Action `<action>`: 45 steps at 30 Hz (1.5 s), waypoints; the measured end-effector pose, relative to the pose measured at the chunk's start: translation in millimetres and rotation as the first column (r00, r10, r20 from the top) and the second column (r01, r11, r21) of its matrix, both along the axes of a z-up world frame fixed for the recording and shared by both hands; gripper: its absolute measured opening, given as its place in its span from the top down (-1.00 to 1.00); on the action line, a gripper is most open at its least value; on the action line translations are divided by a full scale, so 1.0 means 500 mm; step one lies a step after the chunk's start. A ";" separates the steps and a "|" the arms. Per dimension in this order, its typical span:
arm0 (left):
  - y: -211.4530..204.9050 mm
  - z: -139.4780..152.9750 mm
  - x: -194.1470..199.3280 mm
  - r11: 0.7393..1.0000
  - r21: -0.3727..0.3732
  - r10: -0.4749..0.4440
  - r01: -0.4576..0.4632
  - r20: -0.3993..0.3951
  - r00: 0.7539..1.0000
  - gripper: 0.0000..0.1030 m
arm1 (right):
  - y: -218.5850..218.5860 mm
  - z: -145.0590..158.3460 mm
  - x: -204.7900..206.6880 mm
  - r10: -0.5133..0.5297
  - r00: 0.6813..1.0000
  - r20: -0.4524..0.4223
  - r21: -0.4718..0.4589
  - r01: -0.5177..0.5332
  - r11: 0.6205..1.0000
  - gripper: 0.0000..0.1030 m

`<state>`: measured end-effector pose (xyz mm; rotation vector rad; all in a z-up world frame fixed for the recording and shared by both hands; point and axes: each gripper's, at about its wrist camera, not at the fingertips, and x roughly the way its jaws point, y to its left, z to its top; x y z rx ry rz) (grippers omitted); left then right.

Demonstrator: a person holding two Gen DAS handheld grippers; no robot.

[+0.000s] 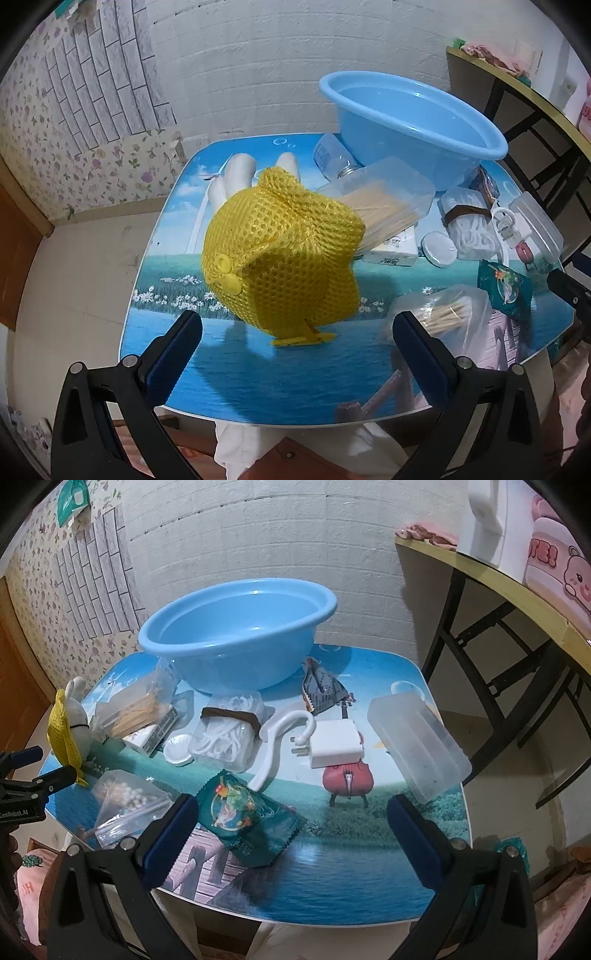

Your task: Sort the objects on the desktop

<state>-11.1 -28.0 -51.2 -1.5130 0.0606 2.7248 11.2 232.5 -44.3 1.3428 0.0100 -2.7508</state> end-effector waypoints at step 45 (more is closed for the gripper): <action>-0.113 -0.032 -0.011 0.994 0.015 0.105 -0.106 0.054 0.993 -1.00 | -0.002 -0.046 0.021 0.050 0.998 0.036 -0.010 -0.049 0.999 -0.99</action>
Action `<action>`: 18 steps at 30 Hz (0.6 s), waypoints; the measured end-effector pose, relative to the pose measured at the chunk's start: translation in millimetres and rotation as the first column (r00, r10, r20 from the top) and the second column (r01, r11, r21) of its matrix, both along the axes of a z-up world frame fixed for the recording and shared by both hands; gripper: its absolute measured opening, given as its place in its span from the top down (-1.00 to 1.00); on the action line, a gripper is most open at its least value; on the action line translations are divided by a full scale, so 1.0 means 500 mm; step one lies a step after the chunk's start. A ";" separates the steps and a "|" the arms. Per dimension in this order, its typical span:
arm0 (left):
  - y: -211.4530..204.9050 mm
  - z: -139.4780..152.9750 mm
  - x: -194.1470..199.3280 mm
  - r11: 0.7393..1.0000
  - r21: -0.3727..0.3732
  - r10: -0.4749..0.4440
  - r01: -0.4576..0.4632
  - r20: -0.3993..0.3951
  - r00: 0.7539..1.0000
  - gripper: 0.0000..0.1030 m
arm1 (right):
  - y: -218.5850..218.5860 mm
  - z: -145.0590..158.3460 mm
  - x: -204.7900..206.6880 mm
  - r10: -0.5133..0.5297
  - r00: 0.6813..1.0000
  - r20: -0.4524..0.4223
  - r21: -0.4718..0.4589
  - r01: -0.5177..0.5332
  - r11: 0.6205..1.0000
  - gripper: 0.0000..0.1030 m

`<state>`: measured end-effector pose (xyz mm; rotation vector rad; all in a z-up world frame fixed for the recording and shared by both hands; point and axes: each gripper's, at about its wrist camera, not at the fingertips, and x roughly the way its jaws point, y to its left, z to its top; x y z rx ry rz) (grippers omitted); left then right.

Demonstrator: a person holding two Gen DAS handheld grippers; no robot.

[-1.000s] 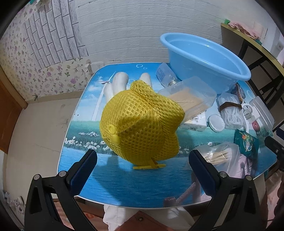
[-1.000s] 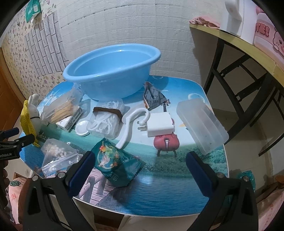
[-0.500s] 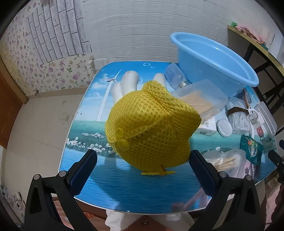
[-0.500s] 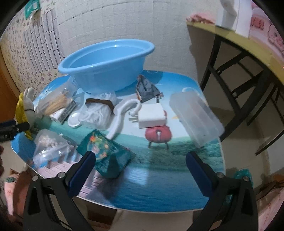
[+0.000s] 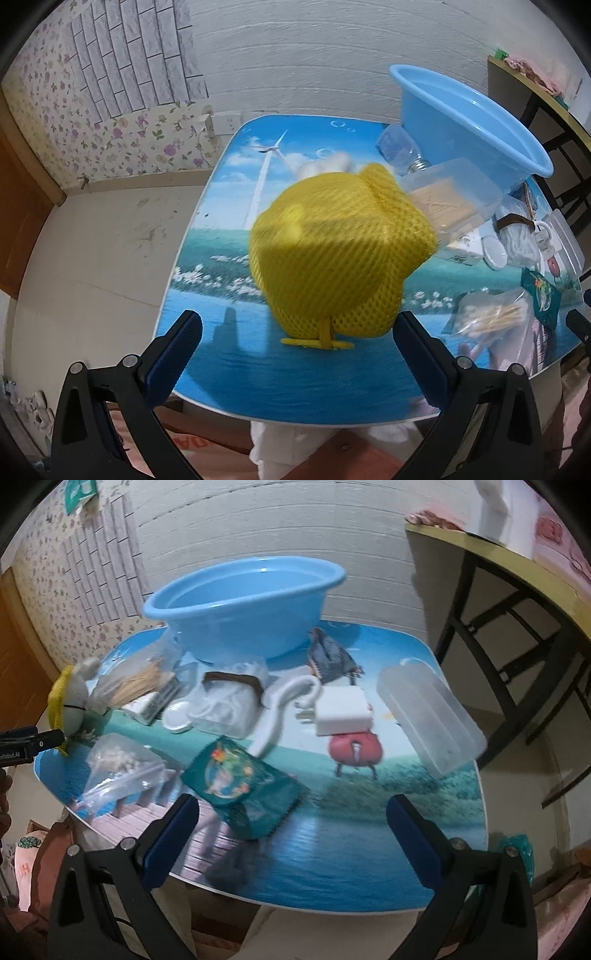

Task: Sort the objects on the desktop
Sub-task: 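Move the left gripper to the yellow-hatted plush toy while the right gripper approaches the green snack packet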

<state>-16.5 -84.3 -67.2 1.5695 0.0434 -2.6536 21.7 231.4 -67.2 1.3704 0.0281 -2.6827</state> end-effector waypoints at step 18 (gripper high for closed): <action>-0.003 -0.010 -0.031 0.998 0.057 -0.037 0.038 -0.029 0.999 -1.00 | -0.054 -0.019 -0.024 0.033 0.999 0.023 0.012 -0.033 0.999 -0.90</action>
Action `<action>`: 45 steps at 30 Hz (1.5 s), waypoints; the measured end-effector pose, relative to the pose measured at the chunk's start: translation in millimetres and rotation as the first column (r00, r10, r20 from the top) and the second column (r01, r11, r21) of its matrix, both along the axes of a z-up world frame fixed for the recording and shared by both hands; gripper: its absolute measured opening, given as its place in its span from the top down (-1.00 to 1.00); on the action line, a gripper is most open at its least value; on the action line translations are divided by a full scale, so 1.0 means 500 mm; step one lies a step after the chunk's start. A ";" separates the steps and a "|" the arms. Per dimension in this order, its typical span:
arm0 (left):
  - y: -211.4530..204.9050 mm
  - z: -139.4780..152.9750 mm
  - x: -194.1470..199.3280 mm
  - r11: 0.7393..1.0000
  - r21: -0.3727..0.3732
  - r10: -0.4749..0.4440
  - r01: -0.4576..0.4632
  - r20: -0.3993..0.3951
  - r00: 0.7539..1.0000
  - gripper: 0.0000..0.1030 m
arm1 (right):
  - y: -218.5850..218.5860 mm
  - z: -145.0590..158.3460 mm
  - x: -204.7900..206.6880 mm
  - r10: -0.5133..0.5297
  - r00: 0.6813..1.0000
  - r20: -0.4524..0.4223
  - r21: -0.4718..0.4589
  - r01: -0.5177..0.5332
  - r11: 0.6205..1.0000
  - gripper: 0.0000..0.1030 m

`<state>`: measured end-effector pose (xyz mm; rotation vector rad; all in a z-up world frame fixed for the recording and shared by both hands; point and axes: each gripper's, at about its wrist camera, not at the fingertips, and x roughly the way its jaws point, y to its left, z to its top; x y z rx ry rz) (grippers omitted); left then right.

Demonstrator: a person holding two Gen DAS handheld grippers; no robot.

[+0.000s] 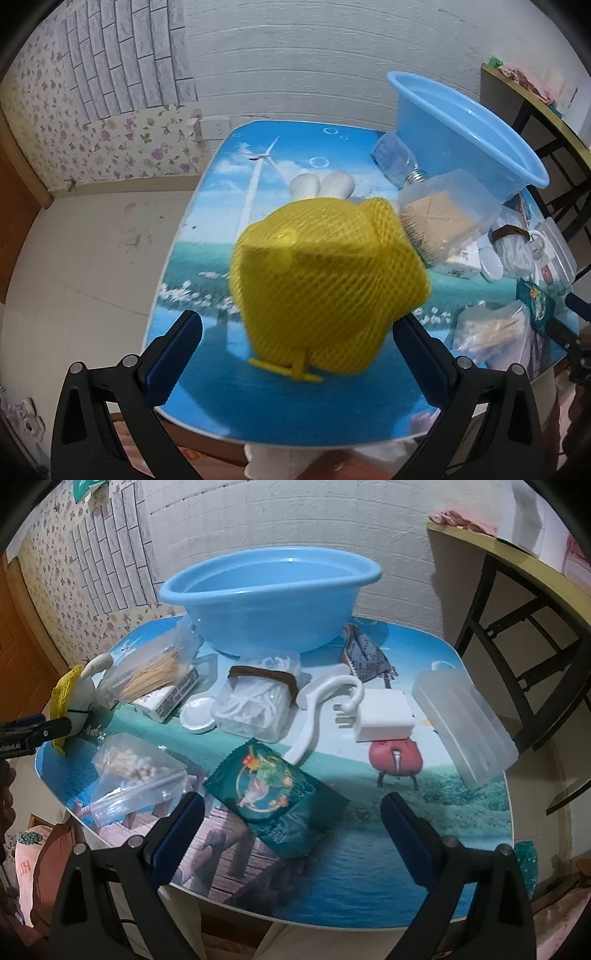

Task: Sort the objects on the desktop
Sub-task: 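Move the left gripper to the yellow-hatted plush toy while the right gripper approaches the green snack packet, then close the left gripper on the plush toy while the right gripper grasps the green packet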

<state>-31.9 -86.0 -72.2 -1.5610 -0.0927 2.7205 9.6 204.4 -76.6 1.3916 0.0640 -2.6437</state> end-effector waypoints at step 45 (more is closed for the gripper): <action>0.014 -0.063 -0.062 0.999 -0.038 0.022 -0.023 -0.011 1.000 -0.89 | -0.013 -0.038 -0.019 -0.023 0.999 -0.025 -0.054 0.022 0.998 -0.19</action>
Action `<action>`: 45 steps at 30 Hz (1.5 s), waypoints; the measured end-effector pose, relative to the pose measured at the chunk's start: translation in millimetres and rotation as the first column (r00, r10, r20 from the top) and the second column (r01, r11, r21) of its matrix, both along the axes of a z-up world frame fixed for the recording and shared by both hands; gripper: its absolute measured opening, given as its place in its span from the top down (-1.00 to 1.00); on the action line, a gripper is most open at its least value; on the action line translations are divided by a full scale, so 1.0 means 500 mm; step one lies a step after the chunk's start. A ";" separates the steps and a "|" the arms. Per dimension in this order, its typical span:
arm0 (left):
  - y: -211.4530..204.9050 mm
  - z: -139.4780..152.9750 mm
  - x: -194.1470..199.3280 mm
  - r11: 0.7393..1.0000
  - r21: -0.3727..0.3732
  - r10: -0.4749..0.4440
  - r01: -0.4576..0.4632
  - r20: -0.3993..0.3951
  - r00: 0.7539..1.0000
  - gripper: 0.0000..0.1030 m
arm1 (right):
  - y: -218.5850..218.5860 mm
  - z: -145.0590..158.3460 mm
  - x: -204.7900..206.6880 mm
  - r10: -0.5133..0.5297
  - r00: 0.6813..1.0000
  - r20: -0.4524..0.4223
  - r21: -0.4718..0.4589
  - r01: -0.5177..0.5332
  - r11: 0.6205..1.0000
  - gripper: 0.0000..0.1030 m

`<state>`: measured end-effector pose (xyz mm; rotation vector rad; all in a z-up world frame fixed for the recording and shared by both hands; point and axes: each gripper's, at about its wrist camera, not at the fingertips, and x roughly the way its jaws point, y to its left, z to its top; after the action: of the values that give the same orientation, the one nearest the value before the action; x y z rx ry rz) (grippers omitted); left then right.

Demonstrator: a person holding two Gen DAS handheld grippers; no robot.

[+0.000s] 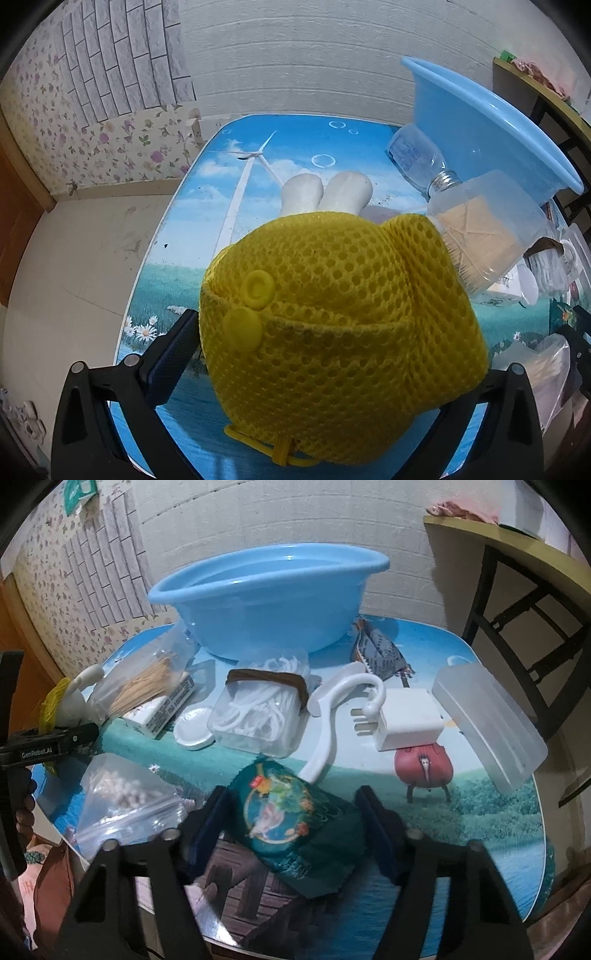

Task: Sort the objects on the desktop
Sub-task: 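Close the left gripper on the plush toy while the right gripper grasps the green packet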

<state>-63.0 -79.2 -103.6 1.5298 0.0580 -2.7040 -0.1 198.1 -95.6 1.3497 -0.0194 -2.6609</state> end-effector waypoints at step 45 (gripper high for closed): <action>0.003 0.015 0.082 1.000 -0.014 -0.012 0.011 -0.042 0.999 -0.41 | 0.027 0.025 0.042 0.154 0.987 -0.044 0.062 -0.151 0.987 -0.47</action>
<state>-21.9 -77.4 -96.3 1.4744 0.0314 -2.7391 21.1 211.6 -83.2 1.2478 0.1622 -2.5831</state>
